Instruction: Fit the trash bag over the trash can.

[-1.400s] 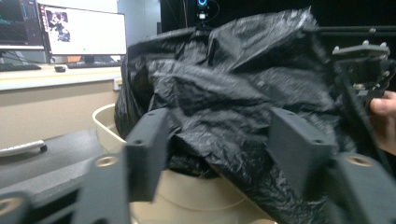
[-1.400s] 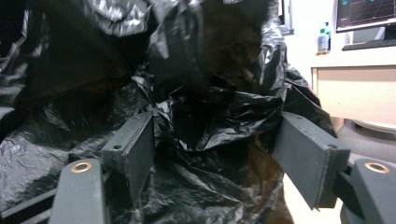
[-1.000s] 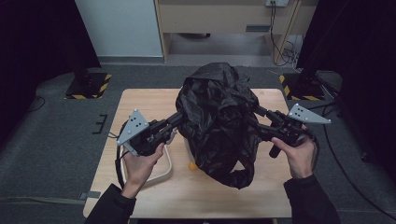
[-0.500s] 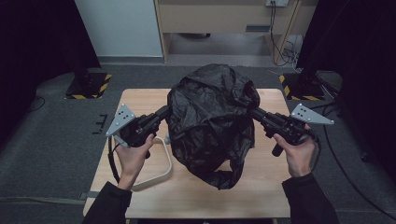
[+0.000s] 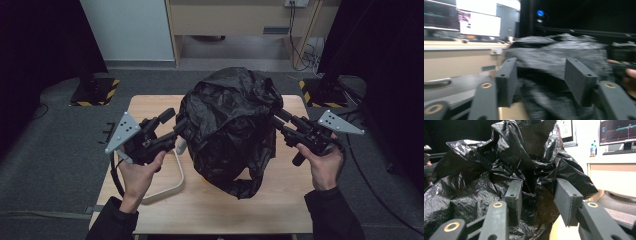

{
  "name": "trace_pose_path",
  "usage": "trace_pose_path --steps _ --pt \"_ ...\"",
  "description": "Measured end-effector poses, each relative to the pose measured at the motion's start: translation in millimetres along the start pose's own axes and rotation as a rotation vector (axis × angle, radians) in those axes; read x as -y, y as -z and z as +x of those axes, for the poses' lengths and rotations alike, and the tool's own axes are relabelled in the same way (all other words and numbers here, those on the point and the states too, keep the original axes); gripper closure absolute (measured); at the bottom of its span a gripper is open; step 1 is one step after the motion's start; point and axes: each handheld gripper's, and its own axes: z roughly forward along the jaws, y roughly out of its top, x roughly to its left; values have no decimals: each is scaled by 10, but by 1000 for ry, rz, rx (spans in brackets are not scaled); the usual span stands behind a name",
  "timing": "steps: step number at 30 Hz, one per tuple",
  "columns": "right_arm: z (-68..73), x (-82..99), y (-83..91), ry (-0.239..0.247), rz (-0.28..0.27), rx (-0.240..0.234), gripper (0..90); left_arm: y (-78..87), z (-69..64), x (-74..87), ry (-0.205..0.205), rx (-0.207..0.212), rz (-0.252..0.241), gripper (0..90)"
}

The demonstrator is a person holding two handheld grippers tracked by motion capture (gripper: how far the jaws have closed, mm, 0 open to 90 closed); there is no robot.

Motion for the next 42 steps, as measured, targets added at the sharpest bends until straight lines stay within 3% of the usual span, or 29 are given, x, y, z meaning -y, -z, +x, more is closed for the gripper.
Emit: trace_pose_path --steps 5,6,7,11,13,15,17,19,21,26,27,33,38,42 --pt "13 -8 -4 3 0 -1 549 -129 -244 52 -10 64 70 290" --pt "14 -12 -1 3 0 -1 549 -129 -244 52 -10 64 70 274" --pt "15 -18 6 6 -1 3 549 -157 -342 73 -29 61 80 251" --pt "8 -29 22 6 -7 8 549 -187 -470 104 -85 30 98 214" --pt "8 -36 30 5 -10 10 542 -201 -500 128 -137 -6 116 252" --pt "7 -40 32 5 -11 11 531 -208 -489 152 -142 -22 121 308" --pt "3 -41 33 6 -11 13 520 -200 -453 164 -186 -39 108 452" --pt "-5 -44 33 8 -11 18 499 -175 -383 164 -166 -46 107 595" --pt "-13 -44 32 15 -12 26 472 -146 -315 158 -130 -46 104 679" --pt "-49 -34 22 44 -15 52 397 -86 -156 112 -71 -47 65 810" --pt "-59 -34 19 51 -15 55 388 -60 -64 79 -30 -52 45 819" --pt "-90 -32 16 83 -7 85 350 6 216 20 35 -85 25 833" --pt "-104 -60 -22 86 -12 80 326 -18 319 37 49 -77 28 797" --pt "-193 -95 -202 105 -1 72 320 -145 390 -22 39 -58 21 790"
